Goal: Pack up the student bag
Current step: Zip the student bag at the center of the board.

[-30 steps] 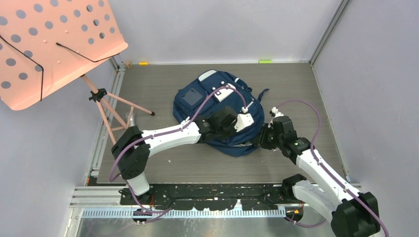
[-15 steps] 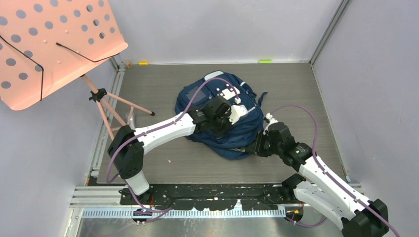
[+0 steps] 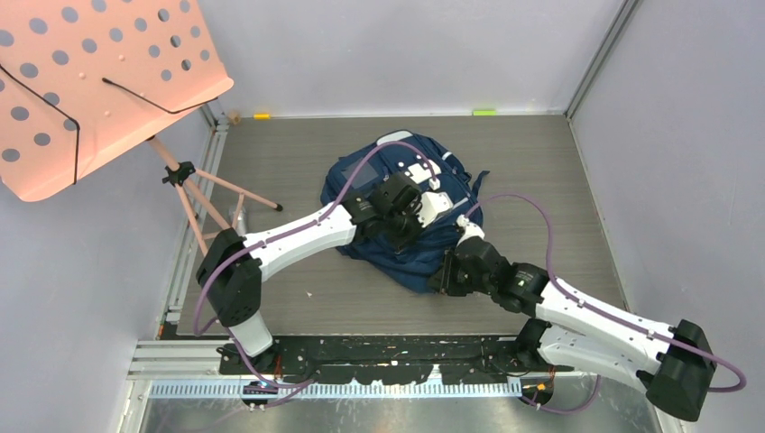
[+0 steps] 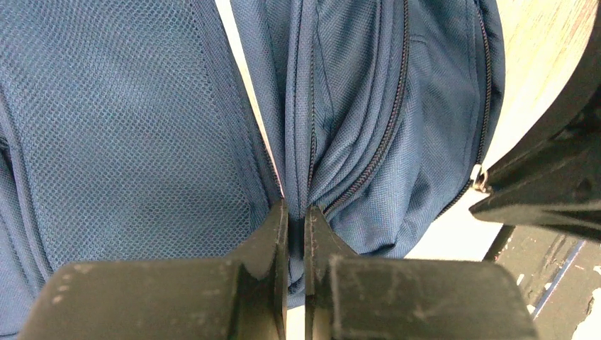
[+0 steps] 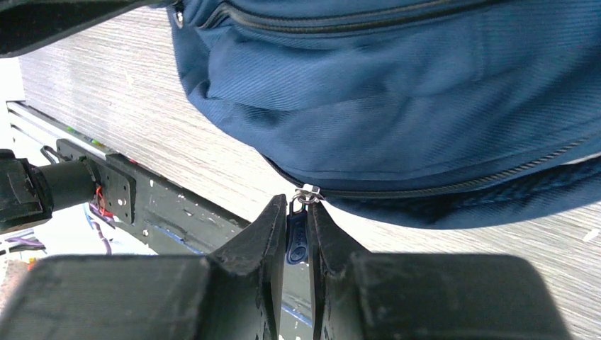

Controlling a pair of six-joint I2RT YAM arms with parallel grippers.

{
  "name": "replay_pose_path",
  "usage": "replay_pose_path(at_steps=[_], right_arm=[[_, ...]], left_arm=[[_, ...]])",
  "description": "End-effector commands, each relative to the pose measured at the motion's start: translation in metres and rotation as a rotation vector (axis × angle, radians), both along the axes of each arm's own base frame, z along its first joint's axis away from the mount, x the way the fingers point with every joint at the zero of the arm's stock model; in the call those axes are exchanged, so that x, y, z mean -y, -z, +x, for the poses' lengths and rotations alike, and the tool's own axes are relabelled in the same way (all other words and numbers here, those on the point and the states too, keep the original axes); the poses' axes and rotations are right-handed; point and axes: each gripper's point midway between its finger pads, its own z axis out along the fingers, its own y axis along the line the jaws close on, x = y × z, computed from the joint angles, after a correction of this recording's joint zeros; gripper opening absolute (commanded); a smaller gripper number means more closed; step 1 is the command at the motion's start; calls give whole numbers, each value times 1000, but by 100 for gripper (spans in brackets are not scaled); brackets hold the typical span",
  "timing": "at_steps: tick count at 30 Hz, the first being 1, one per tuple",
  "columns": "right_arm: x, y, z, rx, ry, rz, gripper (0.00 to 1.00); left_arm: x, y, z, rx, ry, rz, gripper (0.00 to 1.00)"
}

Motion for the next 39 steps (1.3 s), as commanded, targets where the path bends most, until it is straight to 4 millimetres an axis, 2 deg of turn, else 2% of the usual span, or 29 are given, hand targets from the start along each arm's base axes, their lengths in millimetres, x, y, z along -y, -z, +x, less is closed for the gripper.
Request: replay_pose_path(at_steps=[1,5,9,10,11,12,17,23,28,31,34,38,39], right_arm=[[-46,-53,10,94,-29,168,4],[-69,-46,12,150,-58,147,4],[-96,-51,19,272,-77,130,3],[-111,-56,18,303,-96,156,4],[-115,-58,21,334,-94,152,4],[-127,-60,19,355,-110,168,4],[-147,-55,30,439,-88,172,4],[-137,-39,42,489,-30,135,4],[-116,-33,51,514,-1,50,3],[-97,-25,57,497,4,-7,4],[-72,-28,65,492,35,-15,3],[-43,-30,73,480,78,-30,4],[-39,-31,74,479,86,-29,4]], left_arm=[[29,-56,16,99,31,-168,0],[38,-58,8,38,47,-203,0],[46,-66,0,-9,68,-261,0],[48,-69,-2,-19,74,-281,0],[49,-71,-3,-28,72,-296,0],[51,-75,-4,-35,76,-314,0],[59,-86,-5,-57,63,-386,0],[66,-89,0,-59,48,-426,0],[89,-96,11,-75,27,-493,0],[105,-98,19,-80,22,-521,0],[118,-97,31,-64,15,-542,0],[125,-95,41,-59,-3,-541,0],[123,-97,42,-49,-16,-540,6]])
